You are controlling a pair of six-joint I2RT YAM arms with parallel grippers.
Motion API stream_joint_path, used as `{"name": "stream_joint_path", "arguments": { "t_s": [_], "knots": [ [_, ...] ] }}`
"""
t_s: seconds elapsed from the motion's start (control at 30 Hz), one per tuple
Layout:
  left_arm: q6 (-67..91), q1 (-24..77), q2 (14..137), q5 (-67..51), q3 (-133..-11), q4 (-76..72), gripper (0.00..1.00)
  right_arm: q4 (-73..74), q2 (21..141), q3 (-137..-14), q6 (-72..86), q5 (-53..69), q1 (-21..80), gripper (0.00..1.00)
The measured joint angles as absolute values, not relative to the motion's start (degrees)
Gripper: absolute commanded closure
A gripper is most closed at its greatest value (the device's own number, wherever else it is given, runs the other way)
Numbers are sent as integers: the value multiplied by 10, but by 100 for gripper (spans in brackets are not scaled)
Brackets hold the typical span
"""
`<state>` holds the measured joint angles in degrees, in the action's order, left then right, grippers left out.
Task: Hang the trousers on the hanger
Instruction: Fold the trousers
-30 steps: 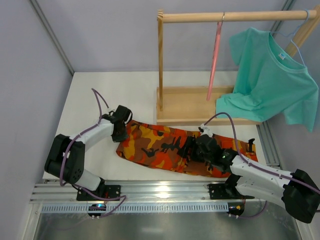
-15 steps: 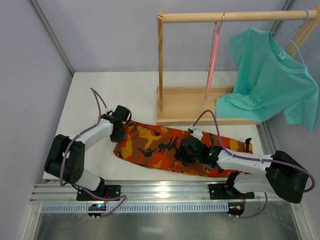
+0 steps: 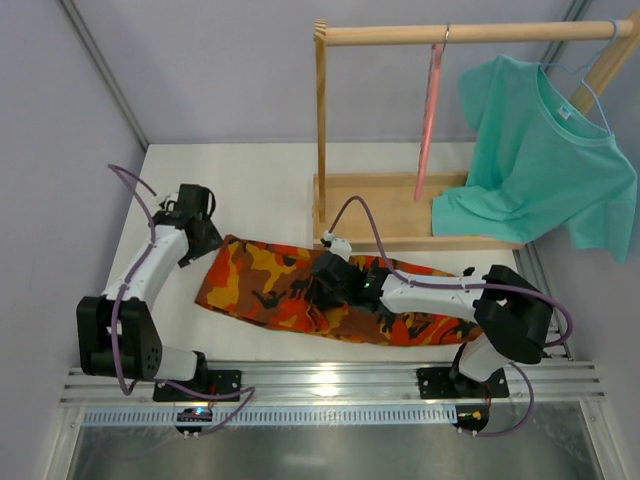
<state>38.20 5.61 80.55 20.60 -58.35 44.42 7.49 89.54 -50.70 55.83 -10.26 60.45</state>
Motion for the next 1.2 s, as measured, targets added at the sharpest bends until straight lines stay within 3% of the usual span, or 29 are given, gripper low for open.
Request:
{"name": "stream_joint_path", "arguments": {
  "t_s": [0.2,0.37,0.63,1.2],
  "knots": [
    [352,56,744,109,-617,430,32,179,869,-561,521,-135,609,96],
    [332,58,735,45,-615,424,31,253,780,-546,504,-162,596,96],
    [322,59,749,4,-605,416,32,322,673,-450,487,-174,535,96],
    [325,59,753,-38,-553,391,30,456,463,-412,422,-178,382,96]
  ]
}}
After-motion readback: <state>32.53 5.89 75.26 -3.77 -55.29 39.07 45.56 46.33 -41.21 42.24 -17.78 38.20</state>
